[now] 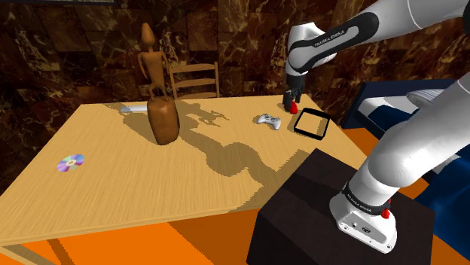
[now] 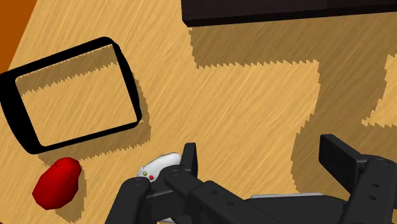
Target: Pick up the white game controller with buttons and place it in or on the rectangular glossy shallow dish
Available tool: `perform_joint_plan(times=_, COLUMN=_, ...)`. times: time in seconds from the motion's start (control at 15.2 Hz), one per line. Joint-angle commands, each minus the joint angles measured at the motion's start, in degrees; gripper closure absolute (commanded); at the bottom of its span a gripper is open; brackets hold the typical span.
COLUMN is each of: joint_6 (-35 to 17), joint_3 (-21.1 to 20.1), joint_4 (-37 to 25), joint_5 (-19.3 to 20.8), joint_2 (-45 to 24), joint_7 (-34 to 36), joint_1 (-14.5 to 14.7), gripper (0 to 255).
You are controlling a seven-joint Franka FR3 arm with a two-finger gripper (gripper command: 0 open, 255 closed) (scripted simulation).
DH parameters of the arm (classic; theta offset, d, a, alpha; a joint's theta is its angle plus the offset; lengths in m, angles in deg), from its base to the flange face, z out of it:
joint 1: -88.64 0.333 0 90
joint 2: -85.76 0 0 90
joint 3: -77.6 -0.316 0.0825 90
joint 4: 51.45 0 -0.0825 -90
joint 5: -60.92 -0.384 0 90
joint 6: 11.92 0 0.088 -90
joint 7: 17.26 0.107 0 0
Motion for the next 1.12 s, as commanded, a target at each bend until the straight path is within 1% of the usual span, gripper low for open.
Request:
perform_joint_plan(times=0.0, joint_6=-3.5, joint_3=1.1, joint_4=-1.1, joint_5=-0.1, joint_2=-4.2, joint_7=-2.2, joint_1=-0.2, gripper=0)
perform_joint_plan(times=0.26, joint_6=-9.1, joint_3=2.8, joint_4=-5.2, joint_5=-1.6, joint_2=-13.3, joint_7=-7.0, joint_1=-0.7, gripper=0)
perform_joint_plan(times=0.53, joint_6=-13.6, joint_3=3.4, joint_4=-10.5, joint_5=-4.2, joint_2=-22.6, joint_7=-12.0, joint_1=-1.9, gripper=0)
perform_joint_plan(times=0.79, joint_6=-16.6, joint_3=2.8, joint_4=-17.1, joint_5=-7.1, joint_2=-31.7, joint_7=-16.8, joint_1=-3.8, gripper=0)
perform_joint_plan(times=1.06, joint_6=-18.4, joint_3=1.5, joint_4=-24.8, joint_5=-9.4, joint_2=-40.8, joint_7=-20.9, joint_1=-6.3, gripper=0)
